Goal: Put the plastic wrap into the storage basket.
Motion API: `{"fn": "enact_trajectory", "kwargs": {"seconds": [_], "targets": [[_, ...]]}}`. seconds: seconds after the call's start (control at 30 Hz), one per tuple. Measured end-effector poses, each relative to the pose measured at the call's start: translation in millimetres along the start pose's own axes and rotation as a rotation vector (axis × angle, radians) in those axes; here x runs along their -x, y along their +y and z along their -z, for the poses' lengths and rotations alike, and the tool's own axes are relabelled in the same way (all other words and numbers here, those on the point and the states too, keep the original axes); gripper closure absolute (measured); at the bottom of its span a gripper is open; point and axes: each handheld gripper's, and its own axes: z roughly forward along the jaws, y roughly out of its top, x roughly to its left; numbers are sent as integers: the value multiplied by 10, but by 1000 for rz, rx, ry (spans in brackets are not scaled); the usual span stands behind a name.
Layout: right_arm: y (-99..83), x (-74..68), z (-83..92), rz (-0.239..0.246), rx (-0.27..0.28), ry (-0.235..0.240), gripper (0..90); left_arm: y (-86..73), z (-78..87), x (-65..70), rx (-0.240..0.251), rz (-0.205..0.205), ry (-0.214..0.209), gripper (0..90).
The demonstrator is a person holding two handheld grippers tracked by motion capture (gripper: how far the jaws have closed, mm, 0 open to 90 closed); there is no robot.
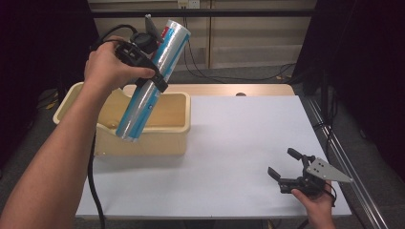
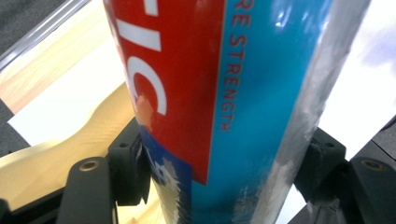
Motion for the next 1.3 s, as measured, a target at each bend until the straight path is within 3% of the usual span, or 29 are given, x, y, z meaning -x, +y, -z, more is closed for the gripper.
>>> {"fn": "enact_trajectory", "kwargs": {"seconds": [0.67, 0.8, 1.3], "targets": [[-6, 4, 2, 0, -3, 2, 24, 97, -48, -62, -4, -18, 52, 322], [-6, -4, -1, 0, -2, 4, 23, 118, -69, -69, 1, -42, 68, 322], [-6, 4, 4, 1, -2, 4, 24, 185, -82, -82, -1, -66, 114, 322]]}}
